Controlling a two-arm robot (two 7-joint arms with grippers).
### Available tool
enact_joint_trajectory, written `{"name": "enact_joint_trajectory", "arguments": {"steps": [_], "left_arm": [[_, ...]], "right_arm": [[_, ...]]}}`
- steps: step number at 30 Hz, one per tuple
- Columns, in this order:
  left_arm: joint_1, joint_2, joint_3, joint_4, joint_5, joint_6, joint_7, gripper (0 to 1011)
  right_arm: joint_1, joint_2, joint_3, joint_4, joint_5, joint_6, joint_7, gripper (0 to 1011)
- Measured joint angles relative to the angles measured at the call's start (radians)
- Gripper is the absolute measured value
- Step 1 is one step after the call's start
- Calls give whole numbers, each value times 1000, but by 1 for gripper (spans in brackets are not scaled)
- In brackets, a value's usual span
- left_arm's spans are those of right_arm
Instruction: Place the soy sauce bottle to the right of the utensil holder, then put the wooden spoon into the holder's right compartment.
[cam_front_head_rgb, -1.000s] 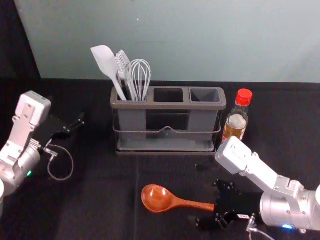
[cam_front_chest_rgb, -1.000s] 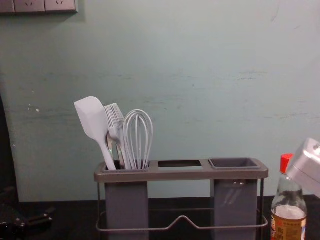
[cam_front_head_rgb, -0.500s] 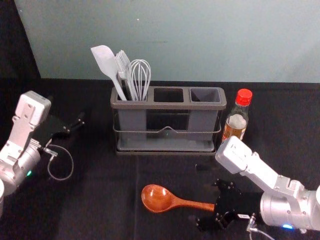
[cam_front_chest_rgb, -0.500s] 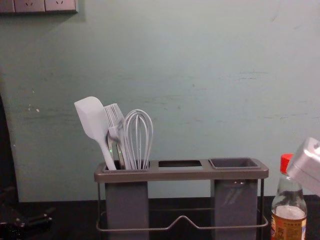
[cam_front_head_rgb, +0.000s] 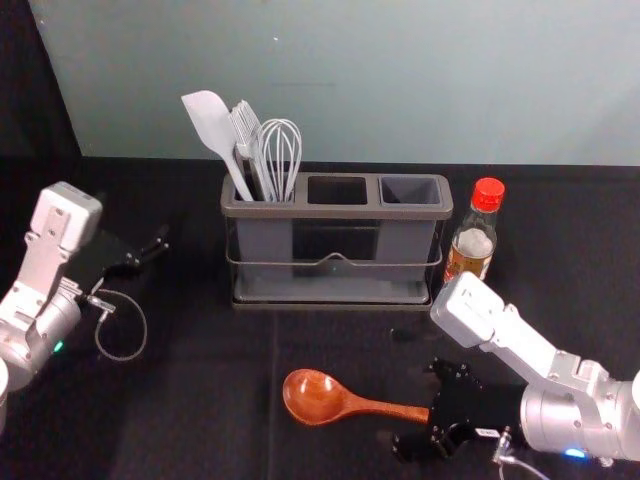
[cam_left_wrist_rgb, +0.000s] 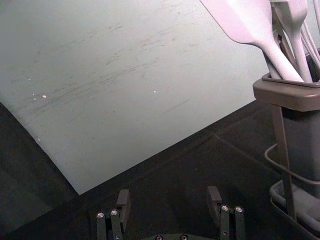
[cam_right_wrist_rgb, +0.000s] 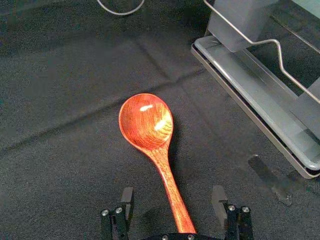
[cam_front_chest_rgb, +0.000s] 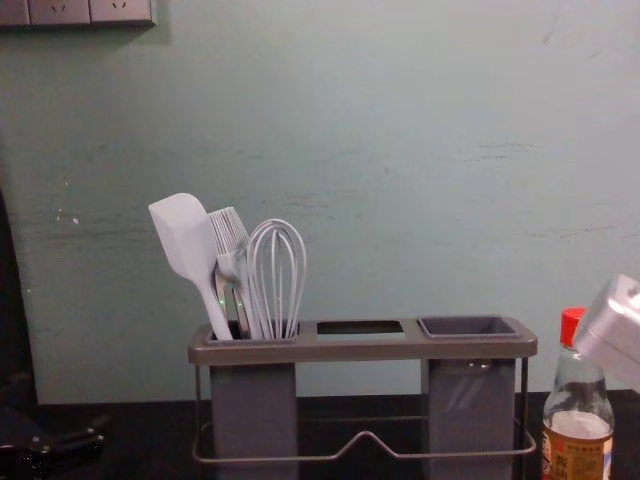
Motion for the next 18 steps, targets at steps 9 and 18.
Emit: {"name": "enact_joint_trajectory", "arguments": {"steps": [9, 18], "left_arm": [[0, 0, 0, 0, 0, 0, 0, 1005], [0, 0, 0, 0, 0, 0, 0, 1005]], "right_arm": [[0, 0, 0, 0, 0, 0, 0, 1003], [0, 0, 0, 0, 0, 0, 0, 1003]]}}
